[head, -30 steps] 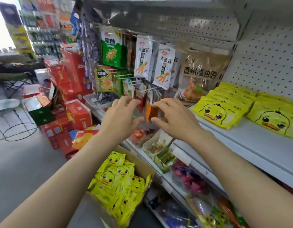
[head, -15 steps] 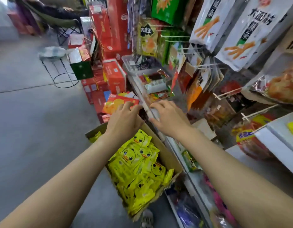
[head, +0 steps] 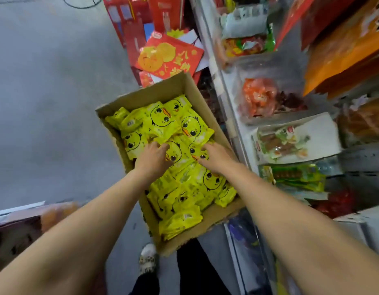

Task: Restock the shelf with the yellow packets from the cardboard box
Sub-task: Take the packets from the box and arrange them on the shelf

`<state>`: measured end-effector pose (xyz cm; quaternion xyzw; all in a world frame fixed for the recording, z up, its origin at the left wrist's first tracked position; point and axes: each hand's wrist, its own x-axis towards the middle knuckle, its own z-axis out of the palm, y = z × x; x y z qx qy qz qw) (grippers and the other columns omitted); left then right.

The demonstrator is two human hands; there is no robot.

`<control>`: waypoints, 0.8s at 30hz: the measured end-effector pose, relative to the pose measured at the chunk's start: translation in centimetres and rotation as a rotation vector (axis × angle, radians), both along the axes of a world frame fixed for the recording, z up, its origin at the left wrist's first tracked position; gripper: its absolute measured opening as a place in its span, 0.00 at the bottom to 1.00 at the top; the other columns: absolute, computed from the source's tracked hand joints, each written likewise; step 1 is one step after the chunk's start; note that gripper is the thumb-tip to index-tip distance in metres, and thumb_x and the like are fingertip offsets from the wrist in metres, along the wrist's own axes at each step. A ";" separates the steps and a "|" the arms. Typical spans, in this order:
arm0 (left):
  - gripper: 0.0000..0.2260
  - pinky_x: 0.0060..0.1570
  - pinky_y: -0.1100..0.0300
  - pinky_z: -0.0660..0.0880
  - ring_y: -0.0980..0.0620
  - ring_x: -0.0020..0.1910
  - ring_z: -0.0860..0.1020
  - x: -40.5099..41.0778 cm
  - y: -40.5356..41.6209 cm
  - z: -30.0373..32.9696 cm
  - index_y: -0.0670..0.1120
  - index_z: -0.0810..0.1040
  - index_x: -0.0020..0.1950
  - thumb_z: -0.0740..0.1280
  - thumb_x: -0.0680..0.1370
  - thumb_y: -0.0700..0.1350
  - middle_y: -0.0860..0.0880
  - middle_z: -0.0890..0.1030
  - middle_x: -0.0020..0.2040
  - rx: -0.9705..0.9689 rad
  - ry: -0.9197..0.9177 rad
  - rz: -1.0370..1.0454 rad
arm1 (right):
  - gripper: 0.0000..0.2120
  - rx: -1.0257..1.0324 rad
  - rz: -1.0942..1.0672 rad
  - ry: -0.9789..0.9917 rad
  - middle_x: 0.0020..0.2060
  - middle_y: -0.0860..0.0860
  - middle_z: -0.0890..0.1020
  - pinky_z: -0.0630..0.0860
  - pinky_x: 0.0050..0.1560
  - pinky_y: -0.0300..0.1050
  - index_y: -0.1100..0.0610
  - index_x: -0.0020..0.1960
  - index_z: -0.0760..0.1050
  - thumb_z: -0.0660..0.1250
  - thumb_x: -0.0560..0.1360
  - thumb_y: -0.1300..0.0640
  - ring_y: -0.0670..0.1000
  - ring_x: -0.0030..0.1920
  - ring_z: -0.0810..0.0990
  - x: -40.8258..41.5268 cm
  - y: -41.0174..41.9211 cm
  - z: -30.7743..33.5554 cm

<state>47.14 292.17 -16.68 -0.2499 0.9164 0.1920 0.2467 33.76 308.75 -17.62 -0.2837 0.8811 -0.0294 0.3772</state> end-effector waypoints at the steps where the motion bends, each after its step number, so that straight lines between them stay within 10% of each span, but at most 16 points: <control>1: 0.27 0.62 0.45 0.72 0.40 0.66 0.69 0.6 0.0 -1.4 0.50 0.67 0.72 0.68 0.77 0.58 0.41 0.71 0.65 0.015 -0.040 0.014 | 0.25 0.034 -0.015 -0.032 0.64 0.58 0.75 0.74 0.62 0.53 0.54 0.67 0.73 0.69 0.75 0.43 0.60 0.64 0.74 0.2 0.3 -1.4; 9: 0.37 0.67 0.38 0.64 0.34 0.76 0.50 3.8 -0.3 -8.0 0.53 0.53 0.78 0.70 0.75 0.55 0.40 0.49 0.79 0.086 -0.267 0.121 | 0.35 0.203 -0.170 -0.117 0.65 0.56 0.75 0.76 0.59 0.50 0.57 0.71 0.66 0.76 0.69 0.50 0.59 0.65 0.76 2.2 3.6 -8.7; 24: 0.40 0.57 0.48 0.73 0.41 0.64 0.71 3.6 0.3 -8.3 0.48 0.61 0.72 0.74 0.68 0.63 0.40 0.71 0.64 -0.096 -0.336 0.070 | 0.14 0.007 -0.213 -0.322 0.44 0.53 0.79 0.75 0.44 0.51 0.53 0.47 0.71 0.74 0.74 0.48 0.57 0.45 0.78 1.0 5.3 -9.4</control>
